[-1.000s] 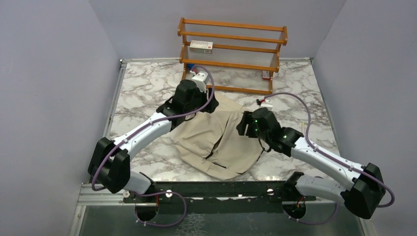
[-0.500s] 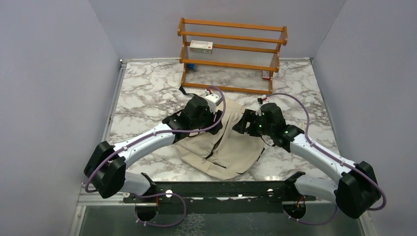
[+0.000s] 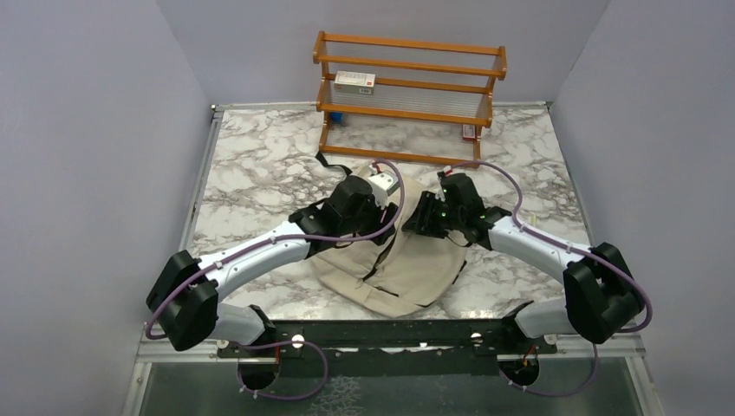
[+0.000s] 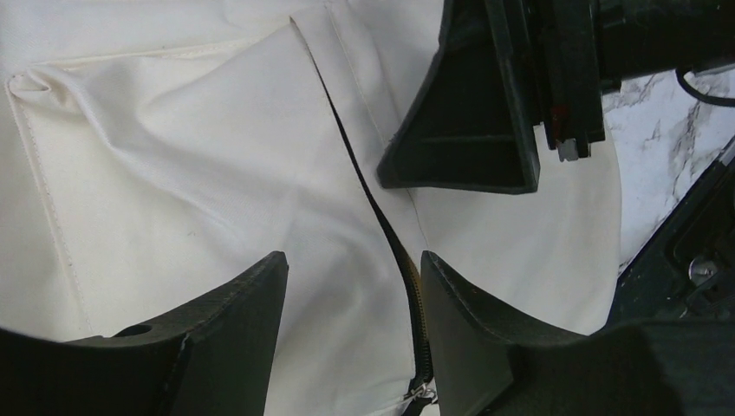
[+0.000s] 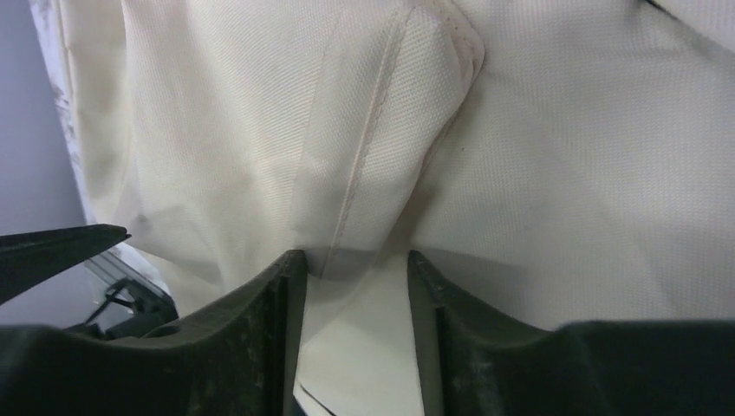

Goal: Pack the student bag
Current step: Unzip the student bag at the center of the board.

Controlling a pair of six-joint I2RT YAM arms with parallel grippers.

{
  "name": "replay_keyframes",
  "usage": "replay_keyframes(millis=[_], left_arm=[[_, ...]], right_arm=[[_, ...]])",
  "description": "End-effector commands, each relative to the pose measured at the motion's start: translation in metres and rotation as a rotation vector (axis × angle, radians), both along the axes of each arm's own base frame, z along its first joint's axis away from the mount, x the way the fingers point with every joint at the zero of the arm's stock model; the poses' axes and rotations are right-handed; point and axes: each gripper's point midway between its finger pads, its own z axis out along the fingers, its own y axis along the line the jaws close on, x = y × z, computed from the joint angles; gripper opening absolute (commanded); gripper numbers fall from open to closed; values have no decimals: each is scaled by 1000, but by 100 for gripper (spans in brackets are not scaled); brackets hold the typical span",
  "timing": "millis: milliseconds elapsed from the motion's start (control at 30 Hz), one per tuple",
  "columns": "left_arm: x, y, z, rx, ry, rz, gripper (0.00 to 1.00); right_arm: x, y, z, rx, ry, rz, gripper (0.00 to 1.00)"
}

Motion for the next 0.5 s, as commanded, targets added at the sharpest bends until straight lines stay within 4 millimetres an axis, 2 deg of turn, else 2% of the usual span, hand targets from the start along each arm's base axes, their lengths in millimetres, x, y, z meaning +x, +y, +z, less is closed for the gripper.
replay_keyframes(millis=[0, 100, 200, 333, 467], left_arm=[[-5, -1, -5, 64, -19, -25, 60], [-9, -4, -10, 88, -20, -46, 62], [-12, -9, -17, 118, -17, -72, 64], [-13, -16, -24, 163, -24, -95, 67], [-11, -16, -29, 212, -47, -89, 68]], right_arm=[[5, -8, -1, -51, -36, -20, 42], [-1, -18, -9, -80, -31, -40, 23], [-7, -22, -17, -94, -14, -44, 11], [-13, -23, -23, -83, -2, -42, 1], [-13, -23, -21, -77, -6, -45, 0]])
